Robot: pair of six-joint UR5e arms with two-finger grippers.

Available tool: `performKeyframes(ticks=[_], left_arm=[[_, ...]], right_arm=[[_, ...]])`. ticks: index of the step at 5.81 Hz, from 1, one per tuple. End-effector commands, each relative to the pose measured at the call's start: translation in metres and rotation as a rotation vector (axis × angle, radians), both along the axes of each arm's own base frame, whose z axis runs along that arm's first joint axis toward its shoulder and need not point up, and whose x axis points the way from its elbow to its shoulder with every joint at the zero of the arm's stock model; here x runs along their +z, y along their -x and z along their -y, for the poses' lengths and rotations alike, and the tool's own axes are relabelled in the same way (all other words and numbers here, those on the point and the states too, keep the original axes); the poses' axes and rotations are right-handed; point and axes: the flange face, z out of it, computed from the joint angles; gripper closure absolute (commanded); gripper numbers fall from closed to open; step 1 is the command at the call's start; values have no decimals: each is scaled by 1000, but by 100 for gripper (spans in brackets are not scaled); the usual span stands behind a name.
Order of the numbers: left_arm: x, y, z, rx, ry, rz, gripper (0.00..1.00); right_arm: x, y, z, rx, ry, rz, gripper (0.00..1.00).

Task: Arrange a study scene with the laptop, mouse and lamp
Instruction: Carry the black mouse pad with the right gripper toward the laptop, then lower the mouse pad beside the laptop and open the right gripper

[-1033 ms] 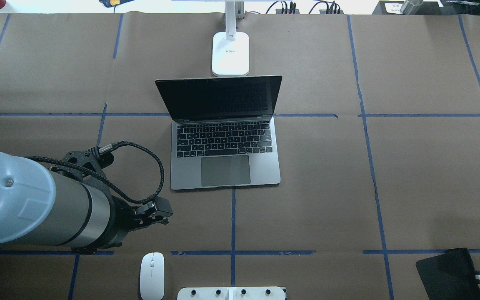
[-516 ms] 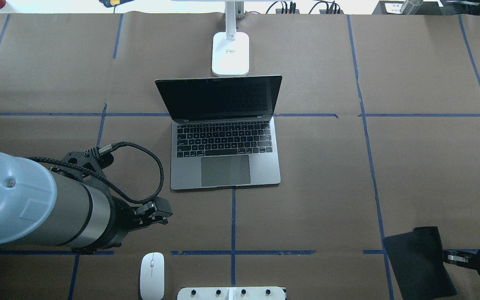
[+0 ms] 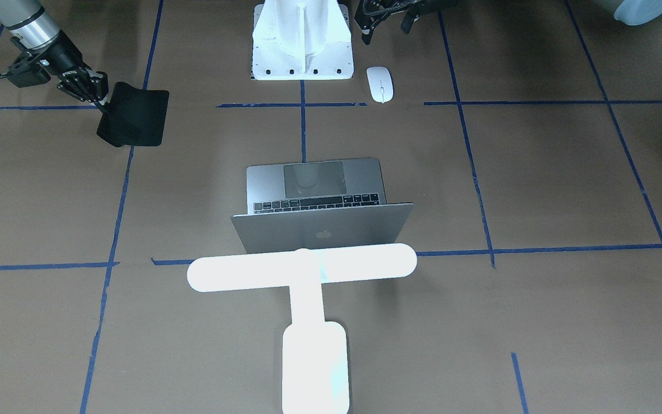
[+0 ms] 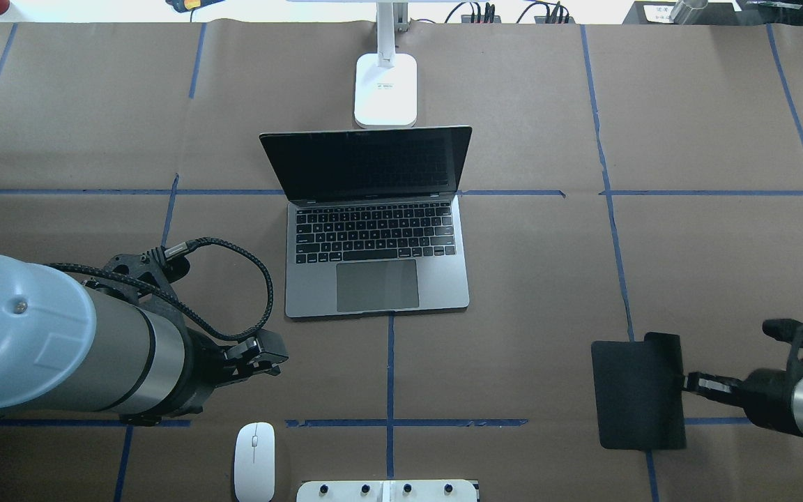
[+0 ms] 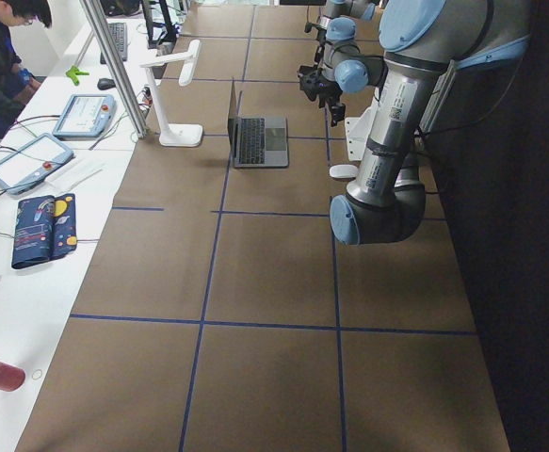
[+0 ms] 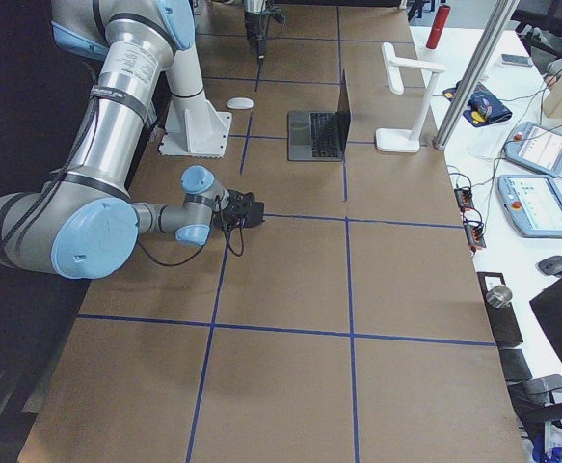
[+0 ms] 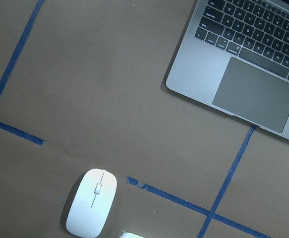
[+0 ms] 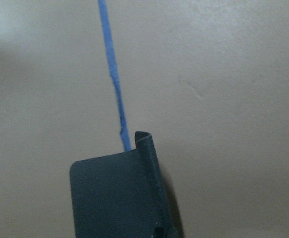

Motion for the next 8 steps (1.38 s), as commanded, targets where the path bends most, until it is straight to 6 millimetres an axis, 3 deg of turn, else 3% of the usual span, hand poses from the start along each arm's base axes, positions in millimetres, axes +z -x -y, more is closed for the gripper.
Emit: performKeyframes(ticks=[1,3,4,6,8], left_arm=[[1,-2,1,-1,1,5,0],[-1,0,0,-2,0,-1,0],[-1,1,0,-2,-1,-3,0],[-4,6,-1,-4,-5,-16,0],[-9,12,-3,-4,-11,-31,0]], right_arm=[[-23,11,30,-20,-48,48,100],[-77,48,97,-77,-81,-11,100],[-93,68,123,-73,-99,-43,100],[-100,100,189,-93,-98,-48,100],[-103,124,230,-90,-81,-48,100]])
